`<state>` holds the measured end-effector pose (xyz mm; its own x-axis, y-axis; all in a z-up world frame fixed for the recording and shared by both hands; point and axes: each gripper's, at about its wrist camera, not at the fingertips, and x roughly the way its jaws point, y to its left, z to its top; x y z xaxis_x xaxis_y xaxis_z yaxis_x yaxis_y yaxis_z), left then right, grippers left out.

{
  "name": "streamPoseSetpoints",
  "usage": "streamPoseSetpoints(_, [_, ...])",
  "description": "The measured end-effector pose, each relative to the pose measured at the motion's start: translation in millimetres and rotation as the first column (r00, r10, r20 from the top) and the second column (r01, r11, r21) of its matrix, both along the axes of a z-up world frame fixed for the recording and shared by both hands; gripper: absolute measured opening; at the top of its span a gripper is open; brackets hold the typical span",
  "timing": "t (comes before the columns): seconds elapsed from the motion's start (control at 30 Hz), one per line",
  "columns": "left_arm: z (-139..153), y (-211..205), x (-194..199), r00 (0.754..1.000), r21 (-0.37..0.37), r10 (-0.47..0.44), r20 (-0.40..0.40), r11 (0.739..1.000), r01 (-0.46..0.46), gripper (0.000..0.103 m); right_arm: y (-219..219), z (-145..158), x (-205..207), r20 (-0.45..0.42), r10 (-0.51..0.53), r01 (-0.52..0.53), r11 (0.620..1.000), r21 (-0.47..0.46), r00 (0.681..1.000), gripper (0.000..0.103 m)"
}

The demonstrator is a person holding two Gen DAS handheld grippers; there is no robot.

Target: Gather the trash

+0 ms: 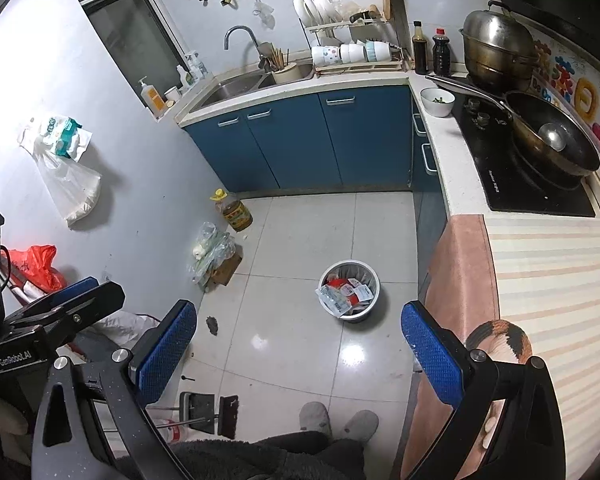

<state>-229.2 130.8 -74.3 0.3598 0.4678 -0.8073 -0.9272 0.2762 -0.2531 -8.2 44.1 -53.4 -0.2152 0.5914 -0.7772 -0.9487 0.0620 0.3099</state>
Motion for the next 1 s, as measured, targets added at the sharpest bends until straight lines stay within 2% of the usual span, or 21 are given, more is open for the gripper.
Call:
streamPoseSetpoints(0.57, [-4, 2, 4, 0.999, -0.018, -0.038, -0.005, 0.999, 0.038, 0.103, -3, -8, 1, -0.022, -0.009, 0.009, 0.999, -0.034, 1.0, 0.103])
streamPoseSetpoints(1.0, [-4, 2, 8, 0.997, -0.033, -0.077, 0.026, 0.996, 0.078, 0.103, -8, -7, 10, -0.037, -0.03, 0.028, 0.999, -0.033, 0.999, 0.103])
